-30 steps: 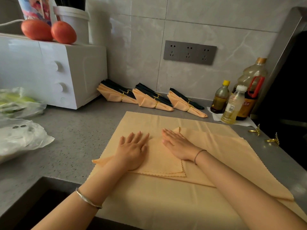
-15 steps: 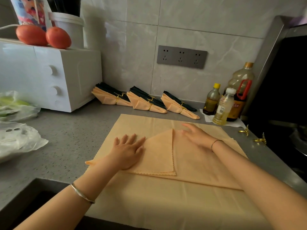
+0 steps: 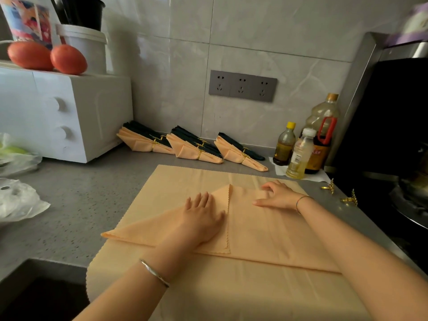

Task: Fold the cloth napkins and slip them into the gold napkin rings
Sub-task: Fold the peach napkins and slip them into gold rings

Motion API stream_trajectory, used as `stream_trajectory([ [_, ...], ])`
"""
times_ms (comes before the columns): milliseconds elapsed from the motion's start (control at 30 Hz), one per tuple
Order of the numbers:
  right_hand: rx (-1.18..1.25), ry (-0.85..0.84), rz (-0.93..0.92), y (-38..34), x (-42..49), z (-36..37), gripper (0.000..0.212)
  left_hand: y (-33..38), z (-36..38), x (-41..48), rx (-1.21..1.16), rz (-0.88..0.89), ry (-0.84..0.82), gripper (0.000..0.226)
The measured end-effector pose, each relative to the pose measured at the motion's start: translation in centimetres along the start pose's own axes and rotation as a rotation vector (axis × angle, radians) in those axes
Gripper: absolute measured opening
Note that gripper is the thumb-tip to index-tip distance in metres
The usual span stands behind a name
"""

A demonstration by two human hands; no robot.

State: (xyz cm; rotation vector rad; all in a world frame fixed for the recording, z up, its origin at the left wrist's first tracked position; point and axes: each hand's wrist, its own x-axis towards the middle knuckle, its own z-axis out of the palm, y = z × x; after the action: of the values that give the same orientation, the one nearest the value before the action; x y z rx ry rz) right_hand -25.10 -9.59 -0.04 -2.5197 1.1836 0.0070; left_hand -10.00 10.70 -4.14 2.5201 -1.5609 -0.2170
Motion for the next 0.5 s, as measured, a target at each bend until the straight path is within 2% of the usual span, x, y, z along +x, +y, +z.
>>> stream_trajectory([
  [167, -0.041, 0.006, 0.052, 0.2, 0.6, -0.2, 0.094, 0.1, 0.6, 0.1, 0.014, -0.035, 0.042, 0.074],
  [300, -0.066, 0.014, 0.067, 0.6, 0.5, -0.2, 0.112, 0.1, 0.5, 0.1, 0.022, -0.031, 0.041, 0.075],
  [333, -0.086, 0.026, 0.062, 0.7, 0.2, -0.5, 0.108, 0.2, 0.4, 0.1, 0.021, -0.028, 0.044, 0.075],
  [467, -0.083, 0.060, 0.103, 3.4, -0.5, -2.2, 0.066, 0.0, 0.3, 0.0, 0.020, -0.025, 0.043, 0.075],
  [500, -0.077, 0.084, 0.126, 4.5, -0.7, -2.6, 0.061, -0.1, 0.3, 0.0, 0.026, -0.023, 0.042, 0.075],
])
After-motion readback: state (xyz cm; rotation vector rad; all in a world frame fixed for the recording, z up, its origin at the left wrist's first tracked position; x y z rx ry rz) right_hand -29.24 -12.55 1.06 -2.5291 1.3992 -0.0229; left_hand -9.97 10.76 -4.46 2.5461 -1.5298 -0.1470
